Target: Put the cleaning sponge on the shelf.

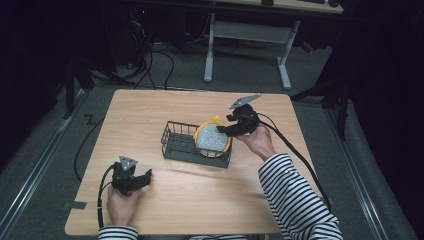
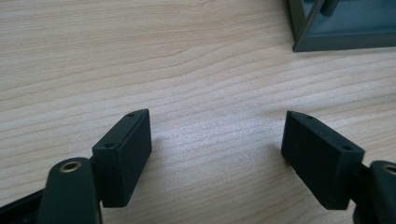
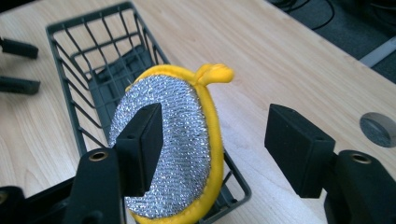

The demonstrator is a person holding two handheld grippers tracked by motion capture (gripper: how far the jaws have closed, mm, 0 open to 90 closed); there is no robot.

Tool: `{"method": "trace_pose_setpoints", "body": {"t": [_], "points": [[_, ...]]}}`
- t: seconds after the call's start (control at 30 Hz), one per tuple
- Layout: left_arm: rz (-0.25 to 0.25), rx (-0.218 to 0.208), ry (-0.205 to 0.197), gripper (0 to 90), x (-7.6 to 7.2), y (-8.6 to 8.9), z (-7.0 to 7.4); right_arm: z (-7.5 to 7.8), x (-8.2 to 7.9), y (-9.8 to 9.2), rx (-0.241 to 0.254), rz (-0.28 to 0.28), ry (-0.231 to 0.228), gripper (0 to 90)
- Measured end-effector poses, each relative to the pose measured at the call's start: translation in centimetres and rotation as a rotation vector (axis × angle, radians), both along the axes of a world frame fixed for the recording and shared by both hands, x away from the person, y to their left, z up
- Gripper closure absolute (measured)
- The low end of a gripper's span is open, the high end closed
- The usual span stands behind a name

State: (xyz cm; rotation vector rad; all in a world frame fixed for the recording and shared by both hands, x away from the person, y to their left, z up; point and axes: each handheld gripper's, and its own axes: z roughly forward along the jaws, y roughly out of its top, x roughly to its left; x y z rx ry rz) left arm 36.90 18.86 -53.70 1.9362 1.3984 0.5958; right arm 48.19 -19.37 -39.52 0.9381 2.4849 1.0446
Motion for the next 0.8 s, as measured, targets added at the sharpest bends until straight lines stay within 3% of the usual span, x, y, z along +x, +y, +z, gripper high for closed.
{"method": "trace_pose_setpoints", "body": {"t": [0.4, 0.8], "points": [[0.000, 0.000, 0.000, 25.0, 0.0, 0.0, 0.0, 1.8, -1.6, -4.2, 0.035, -0.076, -0.020, 42.3], [-0.002, 0.001, 0.000, 25.0, 0.0, 0.0, 0.0, 2.2, -4.2, -7.9, 0.063, -0.128, -0.028, 45.1]]}}
